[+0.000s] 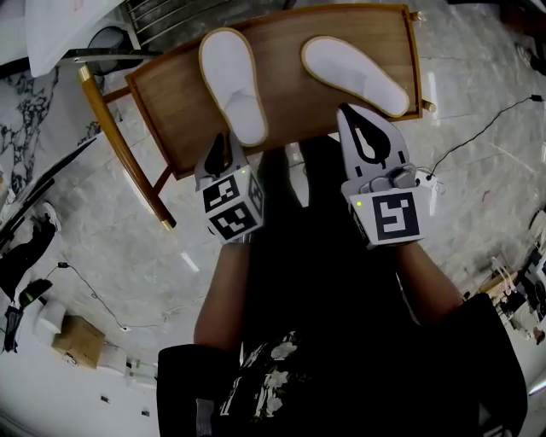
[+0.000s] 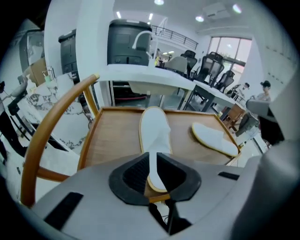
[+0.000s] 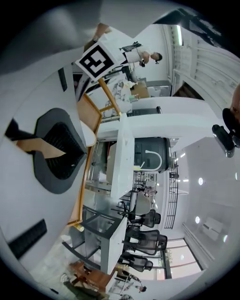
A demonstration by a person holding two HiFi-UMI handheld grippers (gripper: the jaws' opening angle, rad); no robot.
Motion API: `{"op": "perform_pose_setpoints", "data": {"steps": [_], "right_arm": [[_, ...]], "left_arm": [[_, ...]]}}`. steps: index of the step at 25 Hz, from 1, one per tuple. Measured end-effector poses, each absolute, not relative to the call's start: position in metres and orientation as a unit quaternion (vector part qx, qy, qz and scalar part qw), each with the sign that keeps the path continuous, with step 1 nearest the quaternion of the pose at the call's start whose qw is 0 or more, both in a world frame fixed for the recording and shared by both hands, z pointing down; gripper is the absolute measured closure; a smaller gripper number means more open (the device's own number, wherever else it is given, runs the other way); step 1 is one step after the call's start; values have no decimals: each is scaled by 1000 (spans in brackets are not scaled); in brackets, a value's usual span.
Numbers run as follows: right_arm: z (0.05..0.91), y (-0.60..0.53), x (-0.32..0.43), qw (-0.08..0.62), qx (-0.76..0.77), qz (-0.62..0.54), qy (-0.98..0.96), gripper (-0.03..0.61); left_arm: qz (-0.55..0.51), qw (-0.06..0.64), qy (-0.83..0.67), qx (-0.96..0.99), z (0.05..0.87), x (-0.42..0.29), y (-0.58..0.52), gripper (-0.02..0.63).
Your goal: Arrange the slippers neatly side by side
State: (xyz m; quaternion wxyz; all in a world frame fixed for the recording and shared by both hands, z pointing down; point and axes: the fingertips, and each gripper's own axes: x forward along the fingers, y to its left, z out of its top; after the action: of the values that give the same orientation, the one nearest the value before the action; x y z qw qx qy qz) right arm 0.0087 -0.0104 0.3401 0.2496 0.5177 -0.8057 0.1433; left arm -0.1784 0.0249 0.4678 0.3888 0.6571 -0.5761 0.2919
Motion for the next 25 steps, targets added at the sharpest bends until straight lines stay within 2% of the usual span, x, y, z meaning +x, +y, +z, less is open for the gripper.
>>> {"op": "perform_pose_setpoints", "data": {"steps": [3, 7, 15, 16, 17, 25], "right_arm": [[342, -9, 29, 249, 536, 160, -790, 580], [354, -20, 47, 262, 499, 176, -807, 580], [383, -31, 82, 252, 464, 190, -828, 578], [386, -34, 91, 253, 470, 188, -824, 510], [388, -38, 99, 254, 472, 185, -824, 477], [423, -48, 114, 313, 393, 170, -848, 477]], "left_arm": [[286, 347, -579, 680, 438, -166, 15, 604], [295, 307, -552, 717, 418, -128, 4, 612], [281, 332, -526, 731, 417, -64, 4, 612], [281, 329, -523, 735, 415, -55, 3, 612], [280, 325, -520, 739, 414, -47, 2, 612], [249, 349, -523, 736, 422, -11, -2, 612]]}}
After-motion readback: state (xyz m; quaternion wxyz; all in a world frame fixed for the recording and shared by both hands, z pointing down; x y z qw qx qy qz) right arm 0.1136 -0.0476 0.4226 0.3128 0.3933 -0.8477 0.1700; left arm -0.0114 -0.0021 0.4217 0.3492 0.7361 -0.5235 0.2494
